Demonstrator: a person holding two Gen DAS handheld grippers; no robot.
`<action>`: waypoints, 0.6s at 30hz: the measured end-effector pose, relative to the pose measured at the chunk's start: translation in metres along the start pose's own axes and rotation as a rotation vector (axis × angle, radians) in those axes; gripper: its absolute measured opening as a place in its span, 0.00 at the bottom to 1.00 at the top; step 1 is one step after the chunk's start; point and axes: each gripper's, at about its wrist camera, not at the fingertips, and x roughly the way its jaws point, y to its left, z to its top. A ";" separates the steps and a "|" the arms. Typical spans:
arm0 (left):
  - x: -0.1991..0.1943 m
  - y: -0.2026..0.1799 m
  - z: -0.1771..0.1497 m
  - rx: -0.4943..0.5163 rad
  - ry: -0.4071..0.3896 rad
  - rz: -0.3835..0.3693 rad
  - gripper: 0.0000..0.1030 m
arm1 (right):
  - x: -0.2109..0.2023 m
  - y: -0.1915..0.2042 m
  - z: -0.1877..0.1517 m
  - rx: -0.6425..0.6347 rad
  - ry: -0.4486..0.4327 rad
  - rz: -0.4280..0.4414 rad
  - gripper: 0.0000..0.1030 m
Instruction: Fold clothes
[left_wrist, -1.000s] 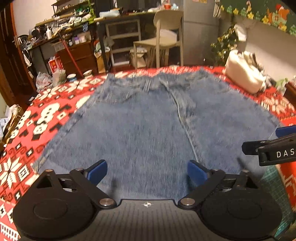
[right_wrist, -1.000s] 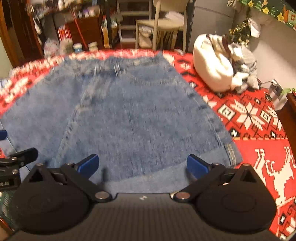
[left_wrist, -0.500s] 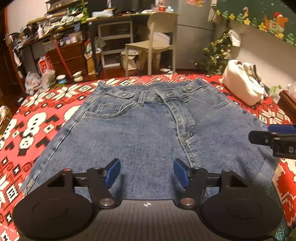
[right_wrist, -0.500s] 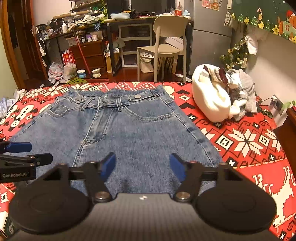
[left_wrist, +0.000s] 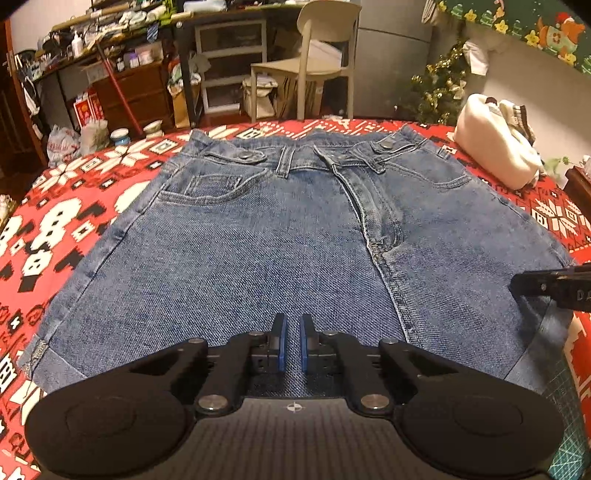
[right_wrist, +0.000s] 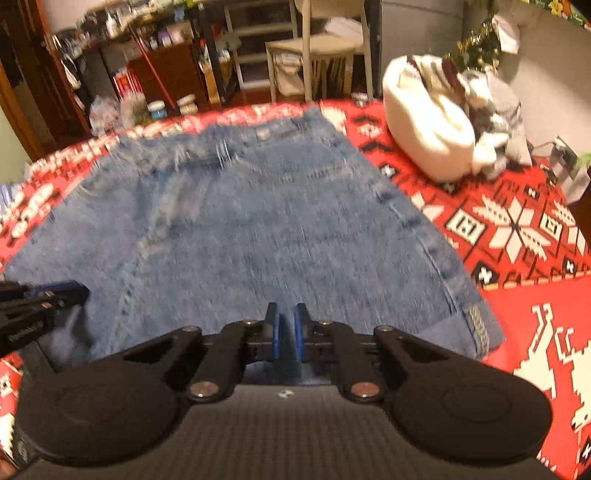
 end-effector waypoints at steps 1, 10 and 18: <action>-0.001 0.000 -0.002 0.004 0.000 0.004 0.07 | 0.001 0.000 -0.001 0.000 0.010 -0.003 0.09; -0.017 0.003 -0.019 0.005 -0.008 0.017 0.06 | 0.001 -0.001 -0.012 0.004 0.061 -0.015 0.09; -0.032 0.010 -0.030 -0.030 -0.050 0.019 0.07 | -0.021 0.000 -0.015 0.025 0.014 0.004 0.10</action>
